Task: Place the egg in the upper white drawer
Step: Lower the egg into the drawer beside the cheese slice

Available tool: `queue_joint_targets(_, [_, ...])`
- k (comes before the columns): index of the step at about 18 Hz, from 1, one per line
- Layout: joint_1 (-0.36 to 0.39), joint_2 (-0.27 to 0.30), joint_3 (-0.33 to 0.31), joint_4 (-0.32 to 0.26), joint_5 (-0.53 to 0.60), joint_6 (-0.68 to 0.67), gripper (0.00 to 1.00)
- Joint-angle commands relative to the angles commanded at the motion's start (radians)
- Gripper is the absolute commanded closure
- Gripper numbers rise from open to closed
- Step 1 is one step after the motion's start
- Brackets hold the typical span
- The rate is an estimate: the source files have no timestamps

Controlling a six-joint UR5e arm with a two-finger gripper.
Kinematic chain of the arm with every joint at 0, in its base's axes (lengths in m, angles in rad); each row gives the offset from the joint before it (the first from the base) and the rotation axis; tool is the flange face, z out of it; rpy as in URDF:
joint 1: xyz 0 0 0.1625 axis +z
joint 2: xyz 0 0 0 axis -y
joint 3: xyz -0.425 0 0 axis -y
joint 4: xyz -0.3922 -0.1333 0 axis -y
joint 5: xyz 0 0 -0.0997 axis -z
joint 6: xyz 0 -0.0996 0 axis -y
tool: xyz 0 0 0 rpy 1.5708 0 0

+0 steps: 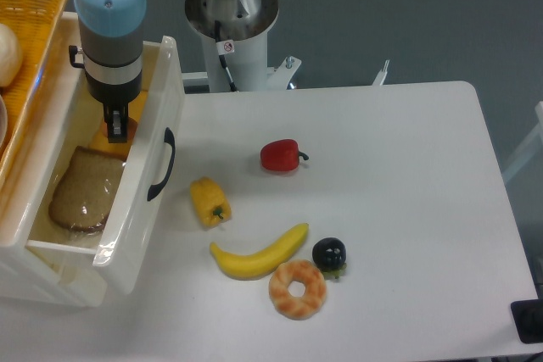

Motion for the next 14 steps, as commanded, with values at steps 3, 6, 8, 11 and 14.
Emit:
queue_joint_targets(3, [0.000, -0.002, -0.003, 0.002, 0.000, -0.002, 0.73])
queue_joint_targets(6, [0.000, -0.003, -0.003, 0.002, 0.000, -0.002, 0.66])
queue_joint_targets(8, [0.000, -0.002, -0.003, 0.002, 0.000, 0.000, 0.60])
queue_joint_targets(11, [0.000, -0.002, -0.002, 0.002, 0.000, 0.000, 0.48])
queue_joint_targets(14, [0.000, 0.002, -0.002, 0.002, 0.000, 0.000, 0.33])
